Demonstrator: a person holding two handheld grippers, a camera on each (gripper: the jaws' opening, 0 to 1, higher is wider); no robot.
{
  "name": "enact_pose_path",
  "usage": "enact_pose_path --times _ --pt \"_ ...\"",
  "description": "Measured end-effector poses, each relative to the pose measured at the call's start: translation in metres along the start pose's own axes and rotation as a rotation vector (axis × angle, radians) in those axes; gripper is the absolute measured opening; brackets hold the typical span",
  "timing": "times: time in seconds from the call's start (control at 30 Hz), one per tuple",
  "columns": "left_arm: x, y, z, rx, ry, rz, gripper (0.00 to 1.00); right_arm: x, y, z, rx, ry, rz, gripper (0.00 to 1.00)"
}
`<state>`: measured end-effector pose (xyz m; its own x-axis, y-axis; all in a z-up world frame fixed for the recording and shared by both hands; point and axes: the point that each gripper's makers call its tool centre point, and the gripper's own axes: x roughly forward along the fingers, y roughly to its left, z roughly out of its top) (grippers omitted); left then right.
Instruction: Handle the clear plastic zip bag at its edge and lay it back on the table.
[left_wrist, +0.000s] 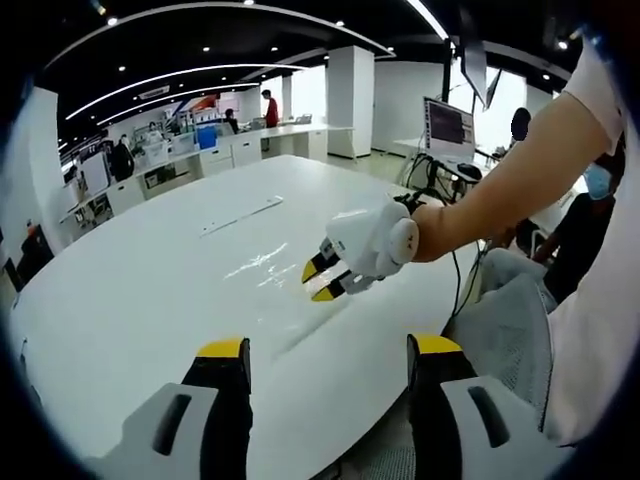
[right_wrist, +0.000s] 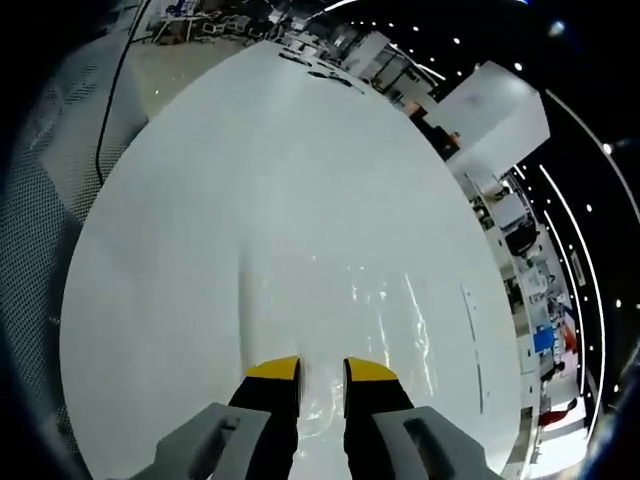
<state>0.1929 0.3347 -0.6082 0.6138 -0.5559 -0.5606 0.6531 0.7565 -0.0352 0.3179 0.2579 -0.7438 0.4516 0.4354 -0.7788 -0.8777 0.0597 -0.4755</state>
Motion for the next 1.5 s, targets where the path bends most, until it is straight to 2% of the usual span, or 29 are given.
enact_pose_path --times 0.13,0.47,0.97,1.13,1.23,1.3,1.47,1.5 --pt "0.000 0.000 -0.002 -0.004 0.000 0.002 0.61 0.004 0.007 0.000 0.007 0.004 0.037 0.16" --pt "-0.002 0.001 -0.007 -0.009 0.005 0.004 0.61 0.004 0.011 -0.003 0.026 0.006 0.056 0.22" --pt "-0.002 -0.002 -0.010 0.011 0.008 0.000 0.61 -0.007 0.018 0.003 0.102 -0.064 0.086 0.37" --pt "-0.001 -0.001 -0.017 0.005 0.004 0.001 0.61 -0.013 0.019 -0.001 0.172 -0.090 0.083 0.44" --pt "0.000 0.001 -0.026 0.001 0.010 0.004 0.60 -0.017 0.022 -0.001 0.195 -0.110 0.085 0.46" --pt "-0.001 0.002 -0.031 -0.008 0.010 0.007 0.60 -0.021 0.023 -0.002 0.250 -0.128 0.083 0.48" --pt "0.001 0.004 -0.042 -0.012 0.013 0.012 0.59 -0.032 0.027 -0.003 0.296 -0.166 0.078 0.54" --pt "0.001 0.005 -0.046 -0.015 0.015 0.012 0.59 -0.034 0.029 -0.002 0.326 -0.182 0.081 0.55"
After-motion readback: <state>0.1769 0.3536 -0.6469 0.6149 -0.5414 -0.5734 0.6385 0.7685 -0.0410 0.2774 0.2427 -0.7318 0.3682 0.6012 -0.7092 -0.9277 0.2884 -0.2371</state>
